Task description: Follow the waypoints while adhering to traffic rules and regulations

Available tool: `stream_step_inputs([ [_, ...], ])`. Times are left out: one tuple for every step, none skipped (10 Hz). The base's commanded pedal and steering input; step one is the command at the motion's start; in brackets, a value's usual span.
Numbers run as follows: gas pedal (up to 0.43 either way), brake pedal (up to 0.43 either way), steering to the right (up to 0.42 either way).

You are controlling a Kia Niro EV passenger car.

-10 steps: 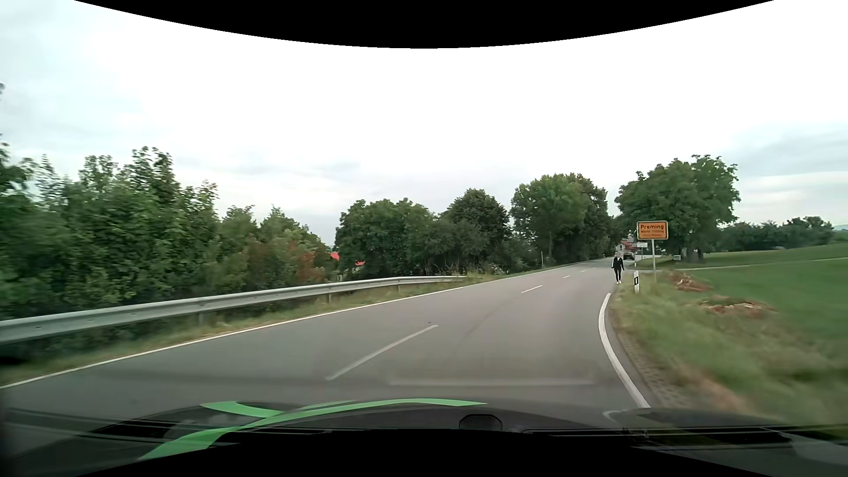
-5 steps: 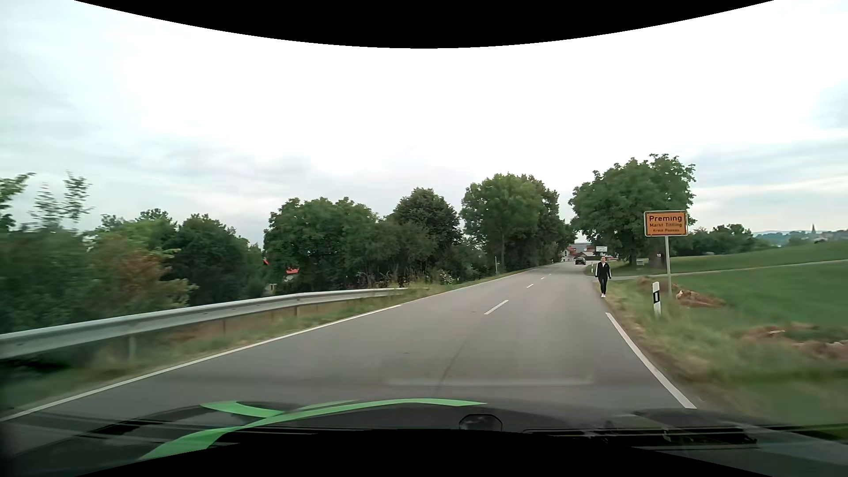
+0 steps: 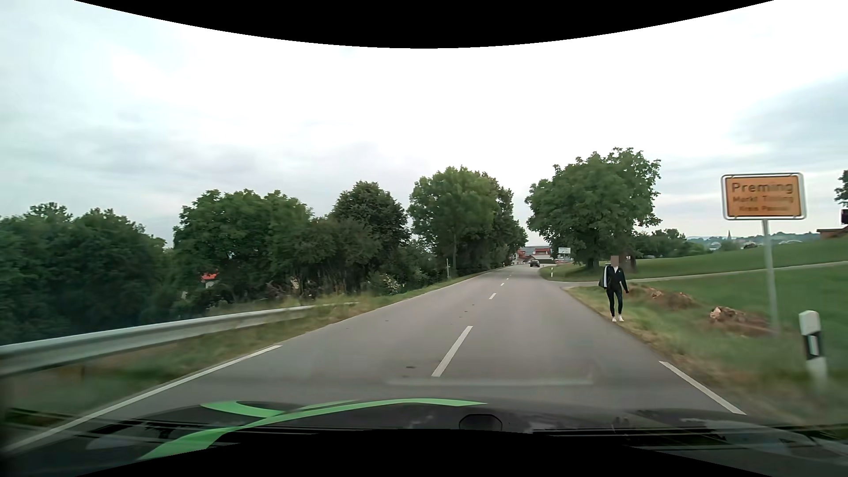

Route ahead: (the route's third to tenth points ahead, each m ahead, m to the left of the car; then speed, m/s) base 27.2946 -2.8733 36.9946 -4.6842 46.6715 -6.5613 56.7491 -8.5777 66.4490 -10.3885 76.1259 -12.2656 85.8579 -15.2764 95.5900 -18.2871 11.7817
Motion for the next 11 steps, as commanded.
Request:
stream_step_inputs([
  [0.28, 0.0, 0.087],
  [0.28, 0.0, 0.083],
  [0.287, 0.0, 0.078],
  [0.311, 0.0, 0.074],
  [0.319, 0.0, 0.073],
  [0.339, 0.0, 0.07],
  [0.339, 0.0, 0.064],
  [0.339, 0.0, 0.057],
  [0.358, 0.0, 0.044],
  [0.358, 0.0, 0.032],
  [0.37, 0.0, 0.025],
])
